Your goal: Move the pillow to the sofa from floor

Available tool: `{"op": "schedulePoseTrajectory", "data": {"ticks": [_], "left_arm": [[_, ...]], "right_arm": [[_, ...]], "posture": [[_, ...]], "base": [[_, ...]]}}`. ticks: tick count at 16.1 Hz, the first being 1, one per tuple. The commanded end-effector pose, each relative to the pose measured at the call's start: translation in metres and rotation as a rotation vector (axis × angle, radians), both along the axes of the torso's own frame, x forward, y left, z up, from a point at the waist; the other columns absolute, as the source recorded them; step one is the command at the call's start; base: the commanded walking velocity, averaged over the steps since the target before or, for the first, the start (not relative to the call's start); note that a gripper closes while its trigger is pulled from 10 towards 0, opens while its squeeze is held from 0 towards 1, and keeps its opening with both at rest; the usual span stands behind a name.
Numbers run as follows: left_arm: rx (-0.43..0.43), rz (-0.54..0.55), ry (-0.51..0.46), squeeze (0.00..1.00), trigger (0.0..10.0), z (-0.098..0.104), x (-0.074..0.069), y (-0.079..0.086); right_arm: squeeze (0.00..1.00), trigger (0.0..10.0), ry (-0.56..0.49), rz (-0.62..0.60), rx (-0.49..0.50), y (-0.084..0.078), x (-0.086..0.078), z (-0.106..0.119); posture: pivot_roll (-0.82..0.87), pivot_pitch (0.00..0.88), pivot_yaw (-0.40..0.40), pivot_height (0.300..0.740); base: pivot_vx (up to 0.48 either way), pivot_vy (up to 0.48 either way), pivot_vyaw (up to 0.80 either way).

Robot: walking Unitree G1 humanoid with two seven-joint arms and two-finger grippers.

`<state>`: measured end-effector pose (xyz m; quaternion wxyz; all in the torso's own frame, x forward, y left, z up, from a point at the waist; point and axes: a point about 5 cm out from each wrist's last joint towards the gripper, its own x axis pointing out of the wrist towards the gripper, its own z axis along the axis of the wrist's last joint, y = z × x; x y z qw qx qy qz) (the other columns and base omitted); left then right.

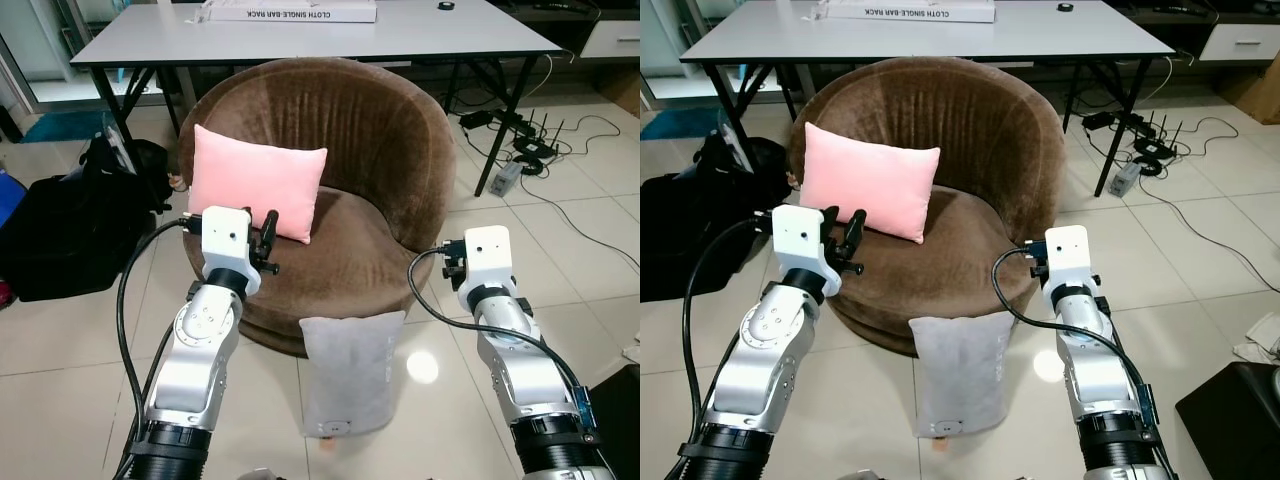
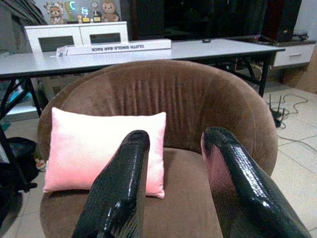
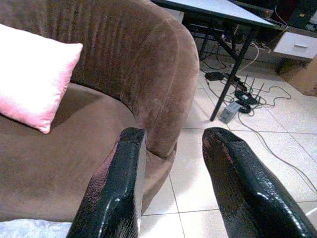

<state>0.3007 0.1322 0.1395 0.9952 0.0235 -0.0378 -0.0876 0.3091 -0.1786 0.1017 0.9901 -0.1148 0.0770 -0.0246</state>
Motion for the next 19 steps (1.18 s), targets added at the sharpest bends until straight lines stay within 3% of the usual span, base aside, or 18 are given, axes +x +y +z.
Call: {"op": "schedulePoseTrajectory", "data": {"ticks": [1, 10, 19], "left_arm": [[0.013, 0.001, 0.008, 0.0, 10.0, -0.003, -0.0009, 0.0005], [0.028, -0.003, -0.004, 0.0, 10.0, -0.0085, -0.0028, 0.0018], [0.036, -0.015, -0.016, 0.0, 10.0, -0.0083, -0.0035, -0.0005]], "right_arm": [[0.0, 10.0, -0.009, 0.009, 0.005, 0.0005, 0.0012, 0.002], [0.0, 10.0, 0.0, 0.012, 0.025, 0.0011, 0.0009, -0.0012], [0.0, 10.0, -0.018, 0.015, 0.033, 0.0008, -0.0007, -0.0011]], "posture": [[0.01, 0.045, 0.023, 0.729], [0.01, 0.034, 0.021, 0.72], [0.01, 0.014, 0.022, 0.635]], "base": [[0.0, 0.0, 0.0], [0.0, 0.0, 0.0], [0.0, 0.0, 0.0]]}}
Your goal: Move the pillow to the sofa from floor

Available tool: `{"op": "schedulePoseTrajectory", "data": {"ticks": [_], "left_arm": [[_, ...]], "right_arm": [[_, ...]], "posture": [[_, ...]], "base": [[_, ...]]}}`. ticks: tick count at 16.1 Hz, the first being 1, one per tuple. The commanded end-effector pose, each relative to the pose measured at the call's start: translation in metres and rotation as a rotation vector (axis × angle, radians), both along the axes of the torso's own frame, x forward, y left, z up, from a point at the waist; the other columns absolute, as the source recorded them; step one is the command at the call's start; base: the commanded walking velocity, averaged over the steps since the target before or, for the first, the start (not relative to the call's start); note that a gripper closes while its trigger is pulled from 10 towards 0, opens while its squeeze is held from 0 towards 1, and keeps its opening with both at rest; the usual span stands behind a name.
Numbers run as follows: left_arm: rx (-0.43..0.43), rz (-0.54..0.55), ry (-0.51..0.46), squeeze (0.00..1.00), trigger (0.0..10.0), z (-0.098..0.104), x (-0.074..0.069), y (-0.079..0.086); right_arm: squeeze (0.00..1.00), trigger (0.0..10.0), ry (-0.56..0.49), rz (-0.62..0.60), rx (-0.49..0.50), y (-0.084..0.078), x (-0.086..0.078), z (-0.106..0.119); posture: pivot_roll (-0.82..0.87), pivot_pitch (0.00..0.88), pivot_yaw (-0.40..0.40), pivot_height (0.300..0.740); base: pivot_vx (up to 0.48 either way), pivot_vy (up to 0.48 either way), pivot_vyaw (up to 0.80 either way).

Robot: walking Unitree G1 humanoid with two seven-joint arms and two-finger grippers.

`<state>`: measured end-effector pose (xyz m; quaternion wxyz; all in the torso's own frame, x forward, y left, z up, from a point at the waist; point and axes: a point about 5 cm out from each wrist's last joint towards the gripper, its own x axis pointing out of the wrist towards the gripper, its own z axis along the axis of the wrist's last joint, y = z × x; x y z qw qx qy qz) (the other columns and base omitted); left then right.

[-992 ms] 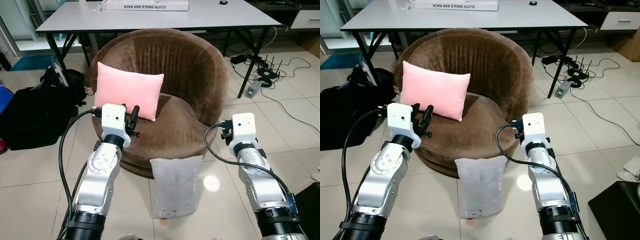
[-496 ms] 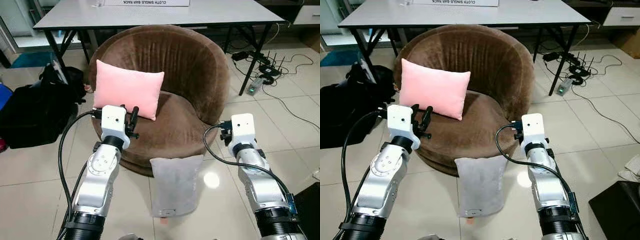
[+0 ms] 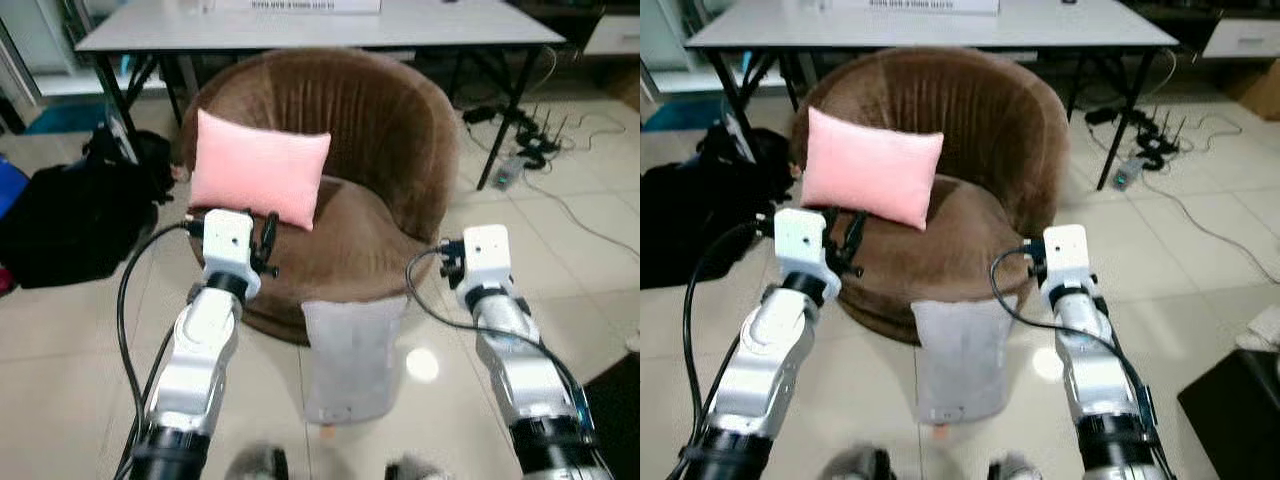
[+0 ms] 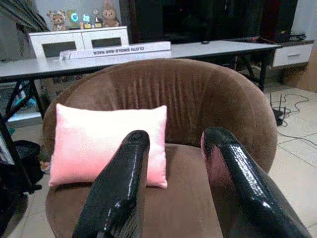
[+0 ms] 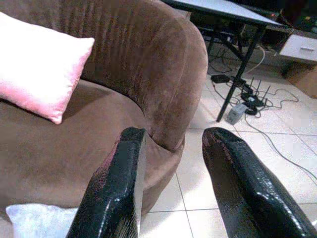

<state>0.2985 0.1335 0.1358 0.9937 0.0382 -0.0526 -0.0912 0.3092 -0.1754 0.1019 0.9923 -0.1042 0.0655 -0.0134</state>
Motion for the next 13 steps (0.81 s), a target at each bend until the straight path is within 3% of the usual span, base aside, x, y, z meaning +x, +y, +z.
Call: {"op": "schedulePoseTrajectory", "data": {"ticks": [1, 13], "left_arm": [[0.01, -0.008, 0.017, 0.0, 10.0, -0.0047, -0.0013, -0.0018], [-0.019, 0.026, 0.024, 0.0, 10.0, -0.0073, -0.0044, 0.0004]], "right_arm": [[0.0, 10.0, 0.003, -0.008, 0.01, -0.0024, -0.0008, -0.0012], [0.0, 10.0, 0.007, 0.024, -0.001, 0.0001, 0.0005, -0.0002]], "posture": [[0.01, 0.014, 0.022, 0.63], [0.02, 0.041, -0.004, 0.607]], "base": [[0.0, 0.0, 0.0], [0.0, 0.0, 0.0]]}}
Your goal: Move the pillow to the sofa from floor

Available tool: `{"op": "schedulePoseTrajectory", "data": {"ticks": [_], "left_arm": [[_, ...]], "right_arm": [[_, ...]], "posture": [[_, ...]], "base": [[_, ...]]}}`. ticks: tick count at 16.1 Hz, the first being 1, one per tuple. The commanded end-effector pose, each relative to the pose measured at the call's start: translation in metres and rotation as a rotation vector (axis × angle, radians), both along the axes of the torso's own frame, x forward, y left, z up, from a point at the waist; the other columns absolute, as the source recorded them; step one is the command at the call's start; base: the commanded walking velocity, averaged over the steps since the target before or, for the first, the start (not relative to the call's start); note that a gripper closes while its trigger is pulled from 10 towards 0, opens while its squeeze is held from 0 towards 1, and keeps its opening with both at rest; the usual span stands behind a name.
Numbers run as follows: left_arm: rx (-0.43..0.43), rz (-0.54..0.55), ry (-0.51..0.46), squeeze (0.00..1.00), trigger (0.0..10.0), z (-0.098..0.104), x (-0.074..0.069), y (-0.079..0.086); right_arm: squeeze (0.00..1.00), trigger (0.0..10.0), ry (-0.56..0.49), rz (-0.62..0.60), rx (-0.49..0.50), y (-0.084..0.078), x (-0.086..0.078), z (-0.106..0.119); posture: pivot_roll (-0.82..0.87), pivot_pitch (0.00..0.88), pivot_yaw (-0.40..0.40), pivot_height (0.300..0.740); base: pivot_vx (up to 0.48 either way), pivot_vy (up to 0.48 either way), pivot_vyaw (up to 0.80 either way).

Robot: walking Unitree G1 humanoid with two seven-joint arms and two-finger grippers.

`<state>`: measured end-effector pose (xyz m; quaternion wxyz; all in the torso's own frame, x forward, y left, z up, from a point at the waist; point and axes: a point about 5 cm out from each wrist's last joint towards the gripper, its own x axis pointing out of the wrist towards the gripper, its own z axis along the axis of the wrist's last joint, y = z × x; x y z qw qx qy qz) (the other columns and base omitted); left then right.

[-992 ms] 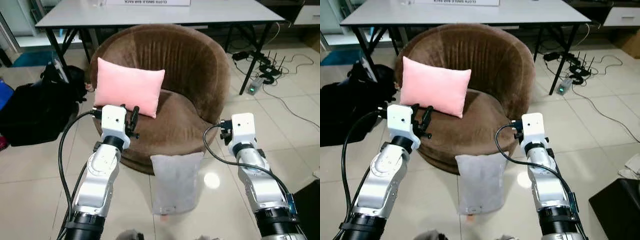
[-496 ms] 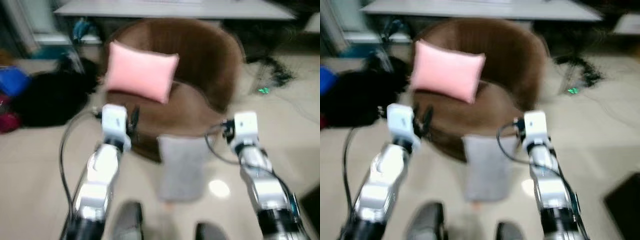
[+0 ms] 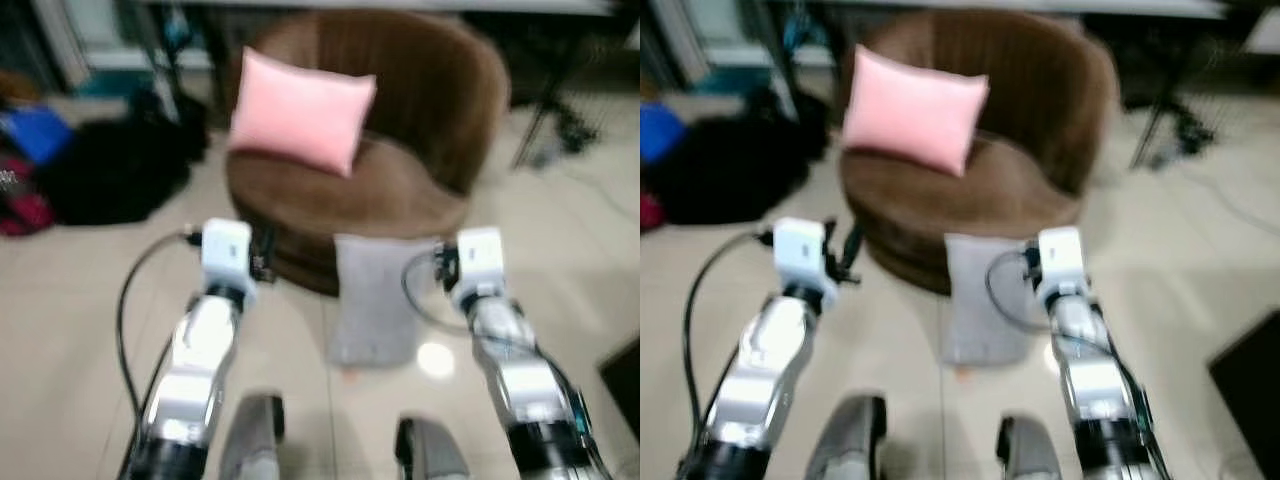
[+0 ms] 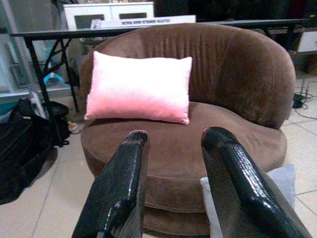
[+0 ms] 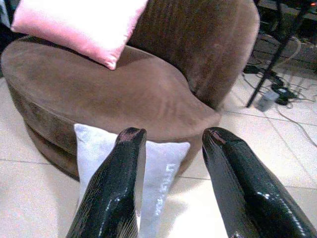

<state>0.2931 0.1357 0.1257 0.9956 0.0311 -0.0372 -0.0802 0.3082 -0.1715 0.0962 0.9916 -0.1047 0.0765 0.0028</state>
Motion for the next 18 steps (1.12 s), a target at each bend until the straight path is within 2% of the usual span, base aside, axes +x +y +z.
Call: {"op": "schedulePoseTrajectory", "data": {"ticks": [1, 8, 18], "left_arm": [[-0.015, 0.011, -0.01, 0.0, 10.0, 0.0032, 0.0006, -0.0012], [0.034, 0.017, -0.041, 0.0, 10.0, 0.0065, -0.0017, 0.001], [0.042, -0.009, -0.036, 0.0, 10.0, 0.0065, -0.0041, 0.0001]], "right_arm": [[0.0, 10.0, -0.017, -0.003, -0.005, -0.0039, 0.0014, 0.0056], [0.0, 10.0, -0.007, 0.008, -0.015, -0.0028, 0.0013, 0.004], [0.0, 10.0, -0.003, -0.008, -0.009, -0.0026, -0.002, 0.0025]], "posture": [[0.02, 0.041, -0.004, 0.607], [0.02, 0.057, -0.015, 0.607], [0.02, 0.077, 0.001, 0.607]], "base": [[0.0, 0.0, 0.0], [0.0, 0.0, 0.0], [0.321, 0.0, 0.0]]}}
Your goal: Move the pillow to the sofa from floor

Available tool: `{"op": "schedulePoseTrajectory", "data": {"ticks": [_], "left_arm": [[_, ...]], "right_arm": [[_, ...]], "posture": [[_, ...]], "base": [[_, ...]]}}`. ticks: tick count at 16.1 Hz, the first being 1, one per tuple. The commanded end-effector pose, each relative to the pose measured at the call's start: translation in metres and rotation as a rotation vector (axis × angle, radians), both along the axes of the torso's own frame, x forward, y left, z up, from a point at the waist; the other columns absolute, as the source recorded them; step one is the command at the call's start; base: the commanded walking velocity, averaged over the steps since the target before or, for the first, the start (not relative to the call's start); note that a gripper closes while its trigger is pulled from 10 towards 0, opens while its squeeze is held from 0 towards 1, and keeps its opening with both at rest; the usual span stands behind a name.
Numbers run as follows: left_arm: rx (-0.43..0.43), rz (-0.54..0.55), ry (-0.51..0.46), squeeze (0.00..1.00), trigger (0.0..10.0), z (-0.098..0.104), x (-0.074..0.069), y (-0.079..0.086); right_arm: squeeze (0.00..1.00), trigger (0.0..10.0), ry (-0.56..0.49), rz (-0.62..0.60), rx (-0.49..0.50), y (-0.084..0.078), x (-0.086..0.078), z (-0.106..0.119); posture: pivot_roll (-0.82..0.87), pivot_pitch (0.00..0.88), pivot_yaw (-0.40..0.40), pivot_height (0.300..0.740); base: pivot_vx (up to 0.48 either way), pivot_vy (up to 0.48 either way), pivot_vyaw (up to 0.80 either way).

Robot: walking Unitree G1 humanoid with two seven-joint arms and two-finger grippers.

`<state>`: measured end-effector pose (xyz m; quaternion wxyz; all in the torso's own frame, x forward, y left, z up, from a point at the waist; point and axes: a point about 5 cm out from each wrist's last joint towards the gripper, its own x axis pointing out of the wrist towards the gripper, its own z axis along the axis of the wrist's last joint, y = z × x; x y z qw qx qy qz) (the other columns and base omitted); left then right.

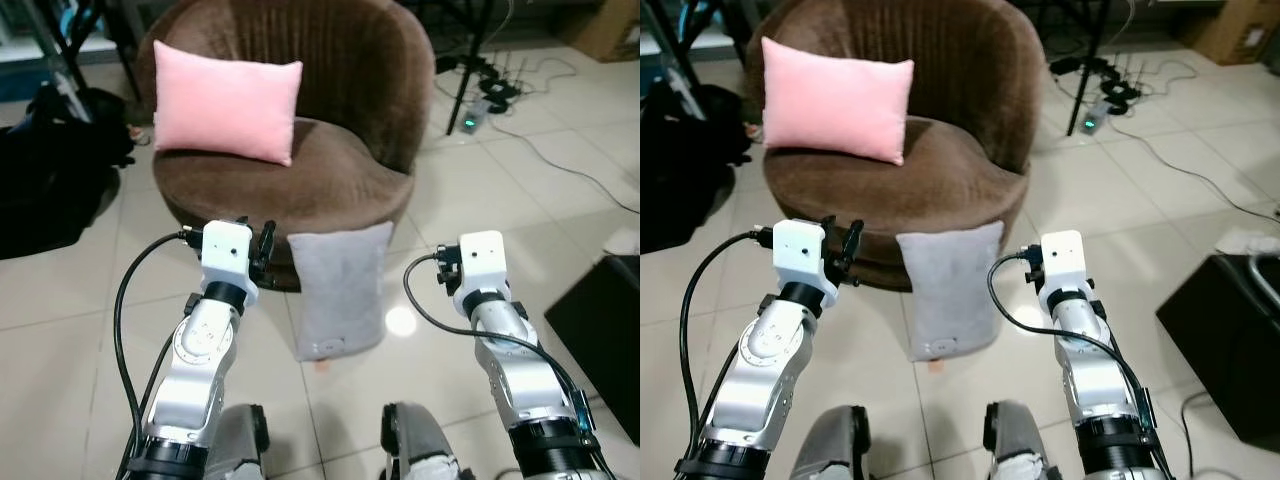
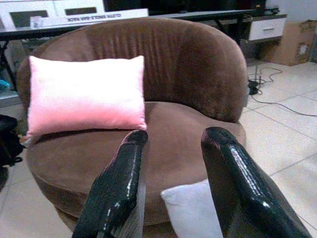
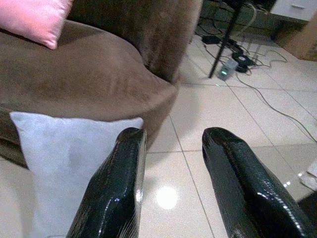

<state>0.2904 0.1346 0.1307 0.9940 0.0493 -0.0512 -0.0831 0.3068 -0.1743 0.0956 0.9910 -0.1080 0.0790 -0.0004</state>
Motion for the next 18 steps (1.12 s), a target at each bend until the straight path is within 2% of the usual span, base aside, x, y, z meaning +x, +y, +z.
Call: {"op": "schedulePoseTrajectory", "data": {"ticks": [1, 14, 18], "left_arm": [[0.007, -0.005, -0.005, 0.0, 10.0, 0.0016, -0.0015, 0.0009], [0.009, -0.026, -0.003, 0.0, 10.0, 0.0022, -0.0011, 0.0001], [0.009, -0.035, -0.003, 0.0, 10.0, 0.0023, -0.001, -0.0003]], "right_arm": [[0.0, 10.0, -0.007, -0.003, -0.002, 0.0, -0.0008, 0.0029], [0.0, 10.0, -0.008, -0.028, 0.019, -0.0008, -0.0034, 0.001], [0.0, 10.0, -0.002, -0.033, 0.01, -0.0017, -0.0038, -0.0001]], "posture": [[0.03, 0.078, 0.002, 0.607], [0.02, 0.069, 0.016, 0.607], [0.02, 0.058, 0.021, 0.607]], "base": [[0.356, 0.0, 0.0], [0.367, 0.0, 0.0], [0.38, 0.0, -0.8]]}}
